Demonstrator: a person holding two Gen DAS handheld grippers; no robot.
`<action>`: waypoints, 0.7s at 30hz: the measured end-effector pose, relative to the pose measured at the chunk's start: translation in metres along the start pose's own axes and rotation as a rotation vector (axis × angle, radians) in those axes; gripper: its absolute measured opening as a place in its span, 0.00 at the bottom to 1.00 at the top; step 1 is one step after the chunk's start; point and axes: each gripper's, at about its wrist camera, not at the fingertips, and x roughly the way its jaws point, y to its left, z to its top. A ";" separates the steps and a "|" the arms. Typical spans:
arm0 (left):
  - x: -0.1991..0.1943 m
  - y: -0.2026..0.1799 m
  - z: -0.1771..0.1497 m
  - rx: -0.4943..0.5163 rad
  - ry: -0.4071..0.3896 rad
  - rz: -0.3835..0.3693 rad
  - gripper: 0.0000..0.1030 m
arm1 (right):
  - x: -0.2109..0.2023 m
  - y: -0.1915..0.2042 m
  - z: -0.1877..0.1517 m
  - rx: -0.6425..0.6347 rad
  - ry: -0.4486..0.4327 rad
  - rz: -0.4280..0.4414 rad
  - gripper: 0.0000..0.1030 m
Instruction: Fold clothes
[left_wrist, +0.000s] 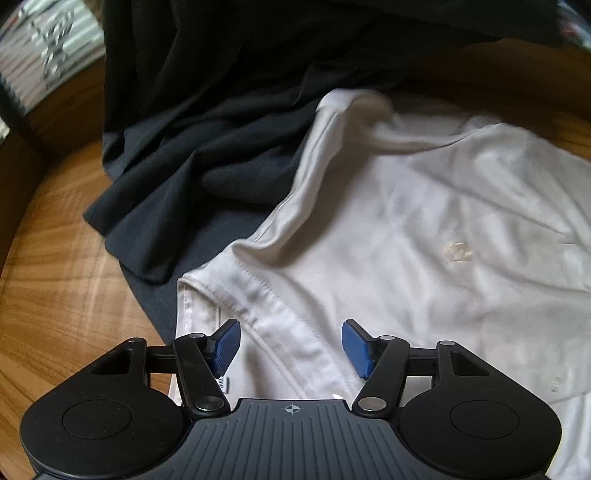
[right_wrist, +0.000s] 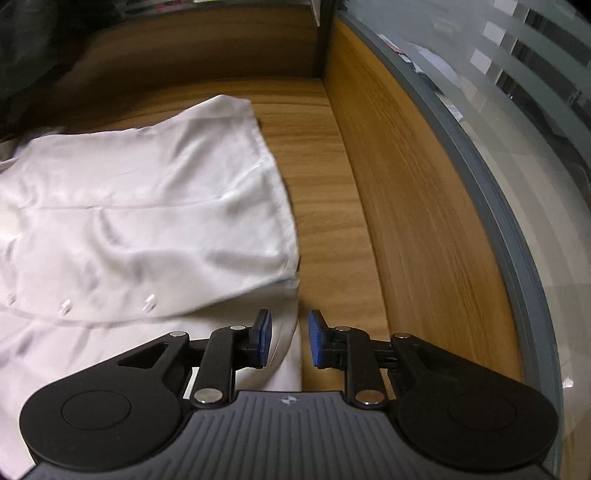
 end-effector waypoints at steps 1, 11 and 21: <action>-0.007 -0.003 -0.002 0.019 -0.020 -0.008 0.62 | -0.006 0.001 -0.005 -0.002 0.000 0.008 0.24; -0.056 -0.060 -0.040 0.357 -0.089 -0.106 0.62 | -0.023 0.009 -0.080 0.081 0.087 0.072 0.24; -0.056 -0.049 -0.047 0.337 -0.050 -0.114 0.63 | -0.027 0.036 -0.098 0.004 0.088 0.037 0.08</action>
